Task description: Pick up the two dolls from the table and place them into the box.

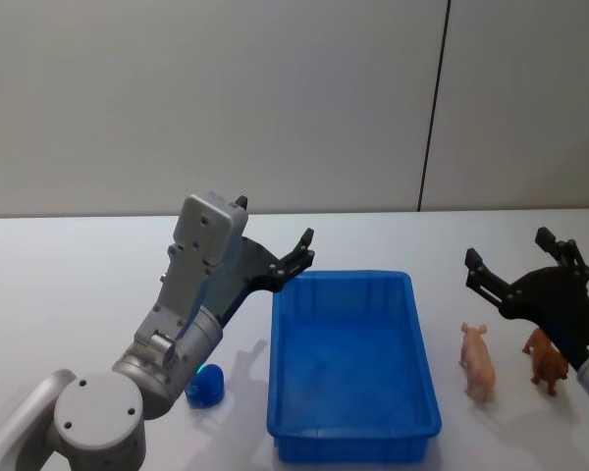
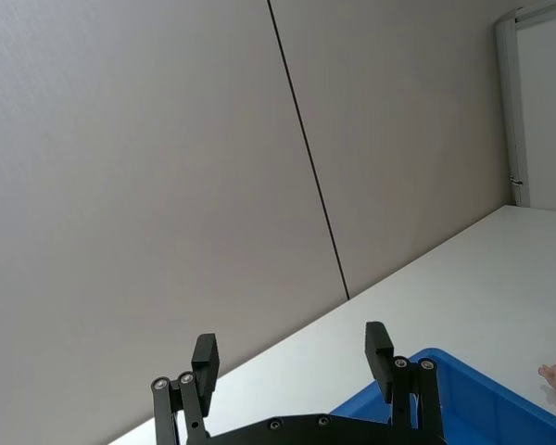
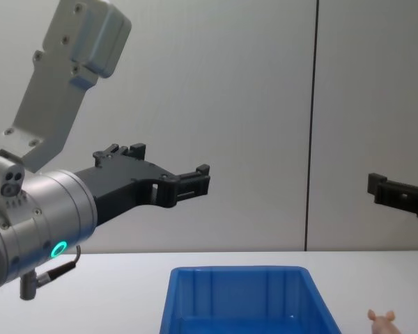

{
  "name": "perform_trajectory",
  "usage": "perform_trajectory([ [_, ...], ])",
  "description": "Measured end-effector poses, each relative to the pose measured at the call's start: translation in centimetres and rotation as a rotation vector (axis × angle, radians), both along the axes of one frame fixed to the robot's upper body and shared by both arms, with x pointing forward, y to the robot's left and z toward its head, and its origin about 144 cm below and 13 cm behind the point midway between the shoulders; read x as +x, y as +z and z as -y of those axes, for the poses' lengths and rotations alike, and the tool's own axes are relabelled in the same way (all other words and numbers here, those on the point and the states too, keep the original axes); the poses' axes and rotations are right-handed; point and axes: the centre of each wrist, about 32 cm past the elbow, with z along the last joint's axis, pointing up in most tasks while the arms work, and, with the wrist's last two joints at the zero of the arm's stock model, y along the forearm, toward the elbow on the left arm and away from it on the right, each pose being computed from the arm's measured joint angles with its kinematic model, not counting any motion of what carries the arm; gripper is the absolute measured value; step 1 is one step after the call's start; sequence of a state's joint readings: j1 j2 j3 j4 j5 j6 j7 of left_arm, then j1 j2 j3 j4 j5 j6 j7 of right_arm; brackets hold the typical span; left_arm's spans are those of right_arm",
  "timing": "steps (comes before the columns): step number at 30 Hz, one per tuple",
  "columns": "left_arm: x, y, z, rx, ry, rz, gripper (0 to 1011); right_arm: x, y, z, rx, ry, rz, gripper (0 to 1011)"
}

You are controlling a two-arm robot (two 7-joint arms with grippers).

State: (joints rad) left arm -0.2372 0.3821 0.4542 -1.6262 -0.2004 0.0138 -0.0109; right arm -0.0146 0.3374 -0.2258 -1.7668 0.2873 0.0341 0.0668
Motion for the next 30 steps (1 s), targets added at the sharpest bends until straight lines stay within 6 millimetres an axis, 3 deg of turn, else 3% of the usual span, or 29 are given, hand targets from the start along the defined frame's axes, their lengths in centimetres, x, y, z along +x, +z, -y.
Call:
perform_trajectory([
  [30,0.0,0.0,0.0,0.0,0.0,0.0,1001,0.0,0.0,0.0,0.0,0.0,0.0,1001],
])
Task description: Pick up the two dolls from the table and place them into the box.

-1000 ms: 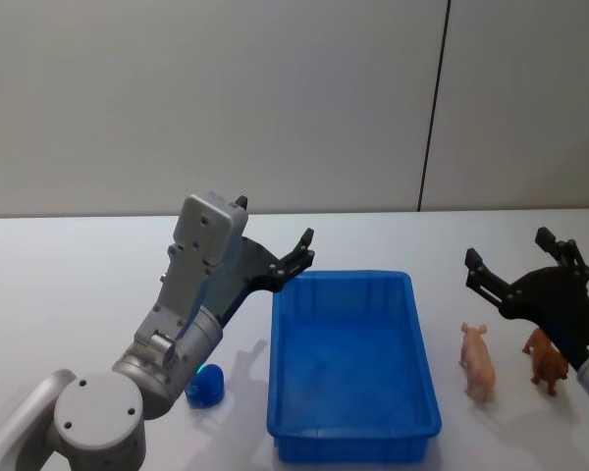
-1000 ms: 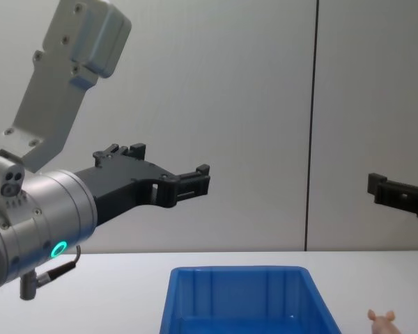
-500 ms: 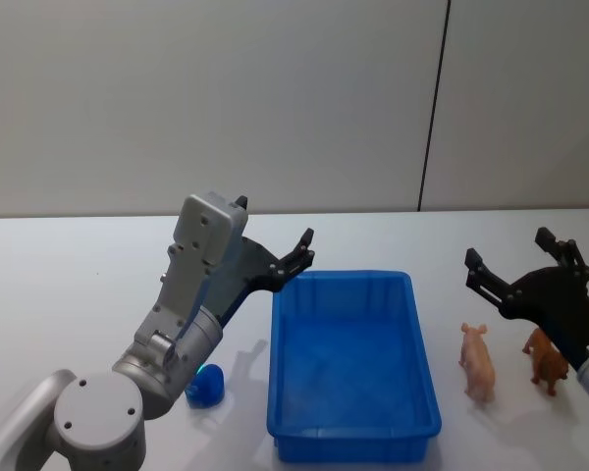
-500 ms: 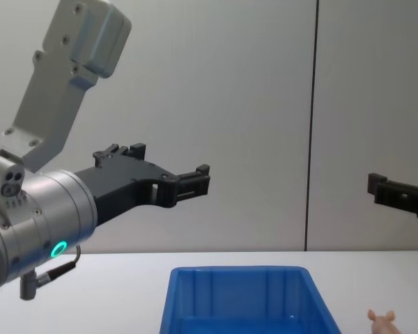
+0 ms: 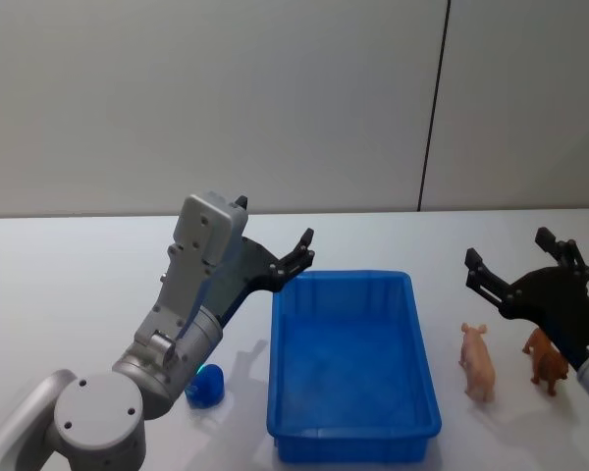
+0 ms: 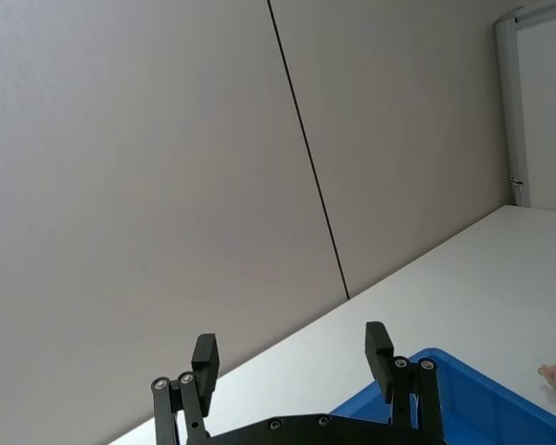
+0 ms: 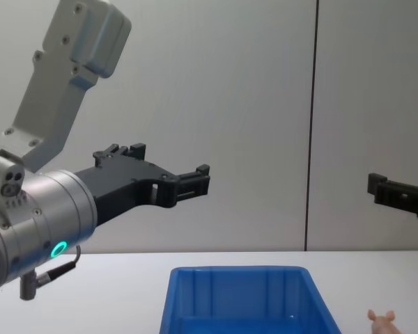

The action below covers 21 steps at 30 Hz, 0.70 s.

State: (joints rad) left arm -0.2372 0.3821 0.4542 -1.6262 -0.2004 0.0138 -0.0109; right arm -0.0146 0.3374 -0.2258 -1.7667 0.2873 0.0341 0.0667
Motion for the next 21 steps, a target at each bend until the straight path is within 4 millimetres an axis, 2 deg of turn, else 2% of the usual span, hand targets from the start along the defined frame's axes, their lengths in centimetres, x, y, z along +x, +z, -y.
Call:
perform_trajectory([
  [10,-0.5,-0.1,-0.4,0.0,0.003,-0.036,1001,0.0,0.0,0.0,0.0,0.0,0.0,1001],
  [21,-2.5,-0.3,-1.9,0.02,0.031,-0.16,1001,0.0,0.0,0.0,0.0,0.0,0.0,1001],
])
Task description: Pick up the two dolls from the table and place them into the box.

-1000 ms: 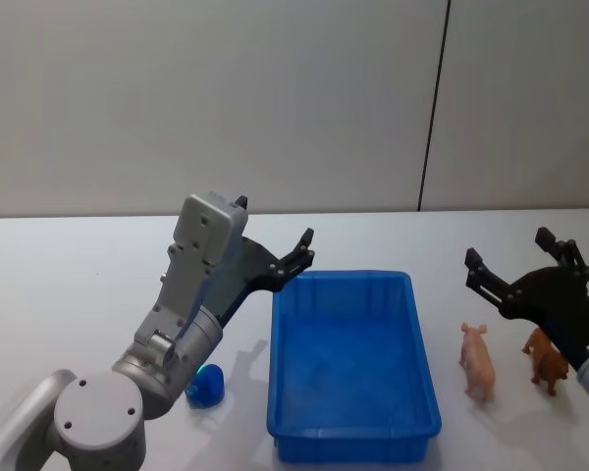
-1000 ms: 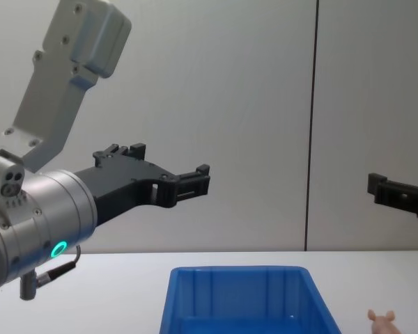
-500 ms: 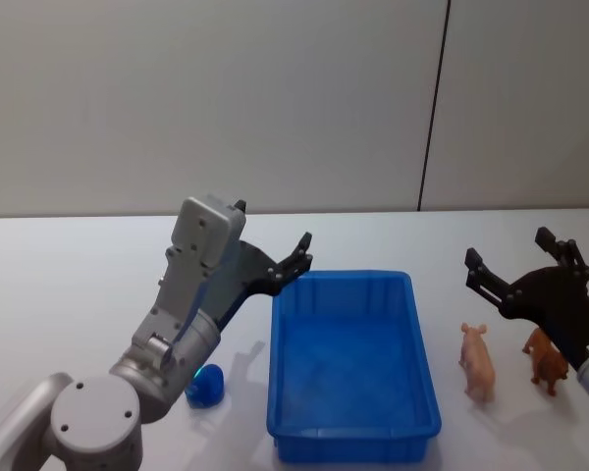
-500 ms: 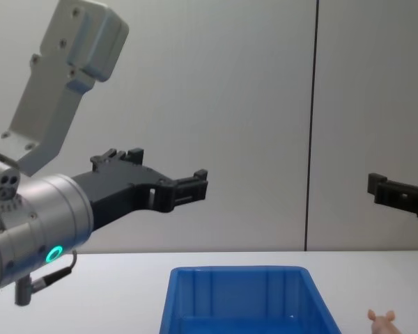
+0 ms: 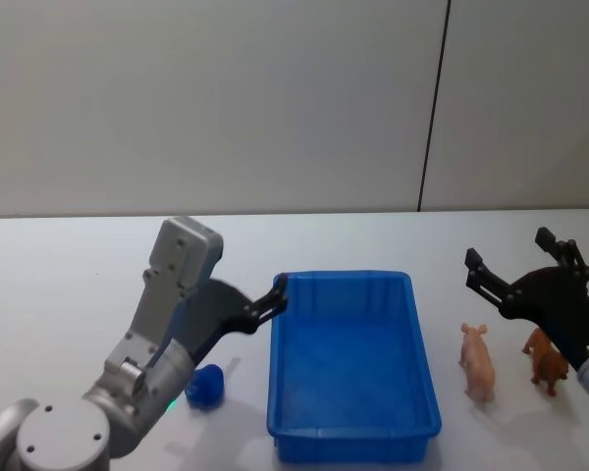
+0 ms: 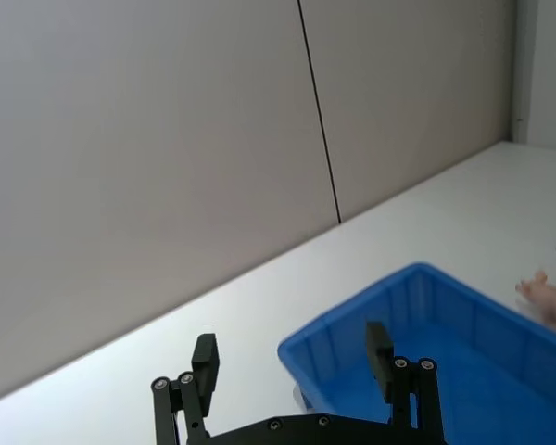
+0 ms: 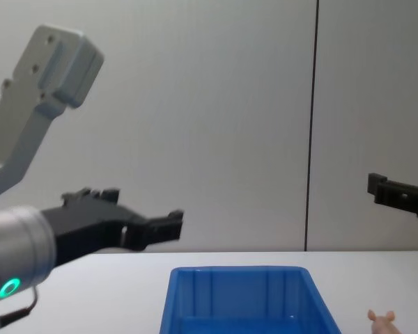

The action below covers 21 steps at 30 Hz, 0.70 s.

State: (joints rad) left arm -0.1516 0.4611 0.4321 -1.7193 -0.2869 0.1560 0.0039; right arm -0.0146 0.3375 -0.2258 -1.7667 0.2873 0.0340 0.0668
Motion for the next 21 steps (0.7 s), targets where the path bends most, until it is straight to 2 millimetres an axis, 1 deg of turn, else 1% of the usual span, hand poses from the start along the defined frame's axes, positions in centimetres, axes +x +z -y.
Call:
perform_trajectory([
  [4,-0.8,0.0,-0.7,0.019,0.022,-0.065,1001,0.0,0.0,0.0,0.0,0.0,0.0,1001],
  [11,-1.6,-0.2,-1.8,0.05,0.052,-0.165,1001,0.0,0.0,0.0,0.0,0.0,0.0,1001],
  [21,-2.2,-0.9,-3.2,0.082,0.067,-0.256,1001,0.0,0.0,0.0,0.0,0.0,0.0,1001],
])
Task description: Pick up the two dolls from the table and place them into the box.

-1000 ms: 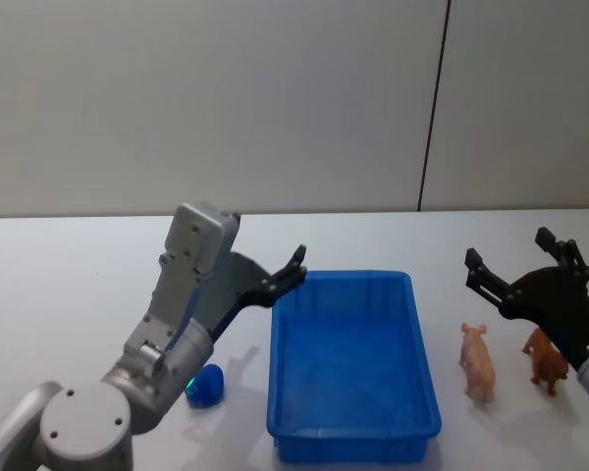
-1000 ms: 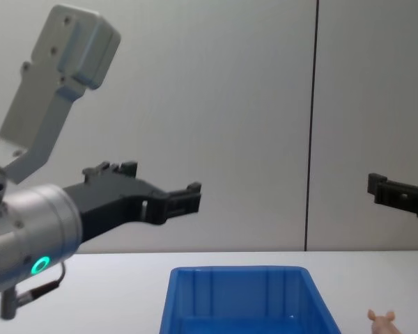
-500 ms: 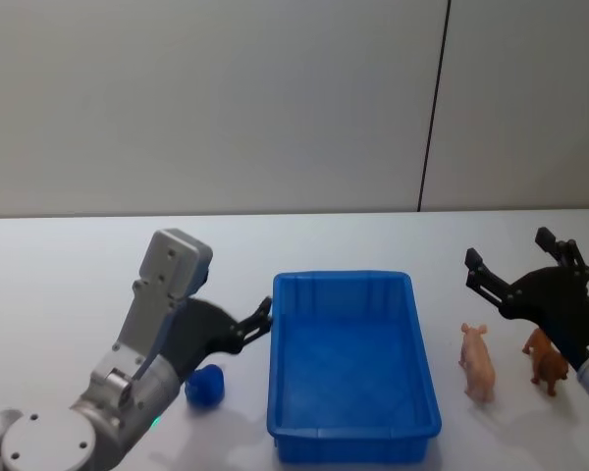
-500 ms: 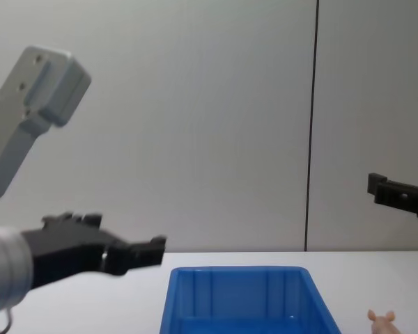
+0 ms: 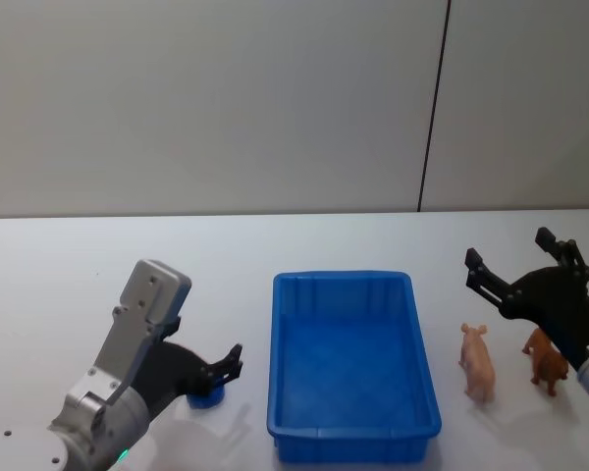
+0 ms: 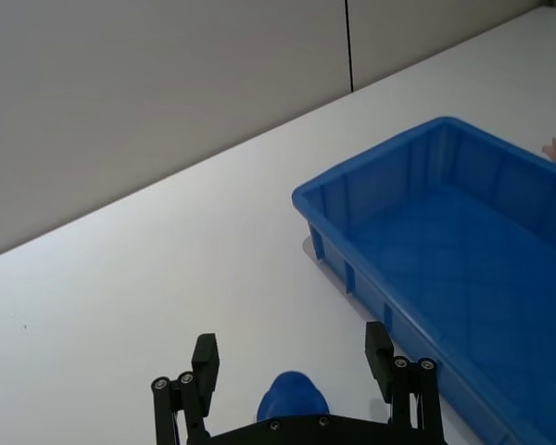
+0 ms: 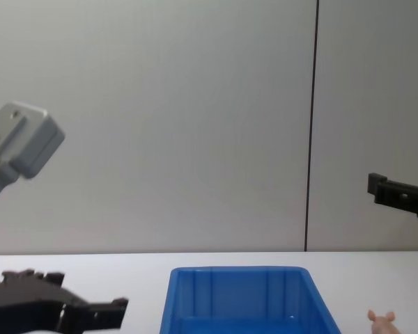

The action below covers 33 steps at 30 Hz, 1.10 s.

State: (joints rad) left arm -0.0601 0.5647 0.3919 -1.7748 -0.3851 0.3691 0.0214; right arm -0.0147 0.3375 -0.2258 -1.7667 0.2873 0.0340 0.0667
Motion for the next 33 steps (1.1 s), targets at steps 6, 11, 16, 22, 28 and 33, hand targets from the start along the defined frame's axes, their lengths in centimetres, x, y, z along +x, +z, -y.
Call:
perform_trajectory([
  [6,-0.2,-0.7,-0.8,0.005,0.005,-0.035,1001,0.0,0.0,0.0,0.0,0.0,0.0,1001],
  [11,-0.2,-1.3,-1.3,0.003,0.006,-0.057,1001,0.0,0.0,0.0,0.0,0.0,0.0,1001],
  [16,-0.3,-2.0,-1.7,-0.003,0.002,-0.077,1001,0.0,0.0,0.0,0.0,0.0,0.0,1001],
  [22,-0.2,-2.8,-2.1,-0.009,-0.005,-0.099,1001,0.0,0.0,0.0,0.0,0.0,0.0,1001],
  [28,0.0,-3.5,-2.5,-0.016,-0.011,-0.116,1001,0.0,0.0,0.0,0.0,0.0,0.0,1001],
  [33,0.3,-3.9,-2.6,-0.024,-0.015,-0.127,1001,0.0,0.0,0.0,0.0,0.0,0.0,1001],
])
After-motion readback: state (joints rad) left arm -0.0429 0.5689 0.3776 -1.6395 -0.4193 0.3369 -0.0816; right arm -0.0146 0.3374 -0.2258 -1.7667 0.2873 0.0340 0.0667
